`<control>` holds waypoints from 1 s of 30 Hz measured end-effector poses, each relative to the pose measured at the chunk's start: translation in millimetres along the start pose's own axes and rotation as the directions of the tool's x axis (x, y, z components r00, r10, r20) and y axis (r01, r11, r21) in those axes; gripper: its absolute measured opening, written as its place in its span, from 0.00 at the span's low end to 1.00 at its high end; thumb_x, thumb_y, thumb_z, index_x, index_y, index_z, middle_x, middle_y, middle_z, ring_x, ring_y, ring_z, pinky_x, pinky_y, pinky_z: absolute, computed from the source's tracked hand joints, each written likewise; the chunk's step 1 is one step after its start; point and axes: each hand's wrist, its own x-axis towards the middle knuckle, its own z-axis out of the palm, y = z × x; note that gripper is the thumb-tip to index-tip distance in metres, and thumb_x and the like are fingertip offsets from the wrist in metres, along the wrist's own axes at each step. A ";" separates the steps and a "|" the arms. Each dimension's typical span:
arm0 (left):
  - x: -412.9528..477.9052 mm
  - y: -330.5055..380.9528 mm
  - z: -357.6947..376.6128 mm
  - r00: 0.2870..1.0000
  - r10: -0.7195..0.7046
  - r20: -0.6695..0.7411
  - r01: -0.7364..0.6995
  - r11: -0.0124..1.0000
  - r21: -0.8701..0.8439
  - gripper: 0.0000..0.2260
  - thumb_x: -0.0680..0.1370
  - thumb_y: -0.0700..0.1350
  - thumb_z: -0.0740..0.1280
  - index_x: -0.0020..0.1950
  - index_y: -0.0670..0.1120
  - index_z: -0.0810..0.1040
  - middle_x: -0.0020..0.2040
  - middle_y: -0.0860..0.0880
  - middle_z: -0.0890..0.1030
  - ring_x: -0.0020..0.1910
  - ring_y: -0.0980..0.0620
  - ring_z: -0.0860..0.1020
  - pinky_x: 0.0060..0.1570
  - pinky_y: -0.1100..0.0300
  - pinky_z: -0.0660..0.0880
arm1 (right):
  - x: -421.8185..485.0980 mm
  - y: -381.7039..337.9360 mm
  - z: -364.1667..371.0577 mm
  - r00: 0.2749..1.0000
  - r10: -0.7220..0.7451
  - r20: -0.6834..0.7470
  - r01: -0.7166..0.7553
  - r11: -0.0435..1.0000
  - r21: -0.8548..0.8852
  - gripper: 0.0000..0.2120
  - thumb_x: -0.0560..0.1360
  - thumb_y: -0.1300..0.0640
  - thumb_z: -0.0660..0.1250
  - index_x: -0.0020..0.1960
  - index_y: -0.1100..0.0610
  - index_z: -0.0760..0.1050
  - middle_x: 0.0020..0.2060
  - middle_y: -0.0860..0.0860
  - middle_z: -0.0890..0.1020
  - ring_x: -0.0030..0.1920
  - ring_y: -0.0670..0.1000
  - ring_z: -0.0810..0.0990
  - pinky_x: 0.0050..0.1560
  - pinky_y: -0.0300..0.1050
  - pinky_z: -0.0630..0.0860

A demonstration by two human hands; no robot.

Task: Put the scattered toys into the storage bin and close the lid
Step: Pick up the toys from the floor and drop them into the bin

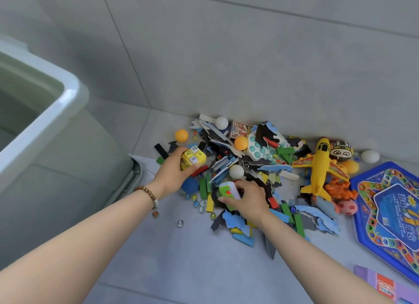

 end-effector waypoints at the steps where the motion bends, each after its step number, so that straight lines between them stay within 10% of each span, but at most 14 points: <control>1: -4.2 3.4 -3.8 1.000 -0.003 0.003 0.003 1.000 -0.025 0.19 0.76 0.45 0.68 0.64 0.46 0.67 0.53 0.52 0.76 0.51 0.53 0.76 0.48 0.63 0.71 | -2.4 -3.1 -8.6 0.998 0.030 0.049 -0.037 0.987 0.156 0.17 0.66 0.46 0.76 0.50 0.53 0.80 0.41 0.44 0.81 0.47 0.49 0.78 0.52 0.48 0.76; 6: -26.9 53.0 -36.9 0.999 0.032 0.037 -0.029 0.997 -0.078 0.19 0.75 0.47 0.70 0.63 0.50 0.66 0.55 0.51 0.78 0.52 0.50 0.79 0.53 0.51 0.78 | -24.6 -44.1 -77.6 0.988 0.071 0.139 -0.127 0.884 0.449 0.14 0.71 0.53 0.73 0.55 0.54 0.78 0.47 0.49 0.84 0.46 0.45 0.83 0.40 0.32 0.79; 17: -186.5 153.4 -233.9 0.967 0.183 -0.177 -0.230 0.926 -0.300 0.16 0.71 0.46 0.74 0.55 0.52 0.72 0.53 0.52 0.82 0.50 0.51 0.82 0.53 0.57 0.77 | -119.9 -265.3 -127.9 0.957 -0.263 0.126 0.162 0.838 0.521 0.09 0.81 0.51 0.58 0.56 0.54 0.71 0.45 0.50 0.83 0.35 0.47 0.81 0.31 0.36 0.72; 24: -276.7 10.8 -332.2 0.891 -0.181 -0.416 0.055 0.953 -0.297 0.15 0.71 0.44 0.74 0.53 0.54 0.73 0.55 0.46 0.80 0.44 0.49 0.80 0.41 0.60 0.76 | -157.2 -378.7 -6.7 0.895 -0.340 0.288 0.225 0.902 0.367 0.12 0.79 0.54 0.63 0.57 0.62 0.72 0.44 0.54 0.78 0.34 0.49 0.80 0.30 0.34 0.75; 30: -301.1 -88.7 -335.7 0.842 -0.418 -0.340 0.232 0.851 -0.472 0.17 0.70 0.38 0.75 0.56 0.46 0.75 0.52 0.46 0.79 0.46 0.51 0.78 0.48 0.52 0.80 | -135.7 -405.4 97.6 0.908 -0.259 0.329 0.292 0.955 -0.051 0.08 0.75 0.57 0.65 0.50 0.61 0.77 0.39 0.55 0.78 0.34 0.53 0.78 0.36 0.46 0.78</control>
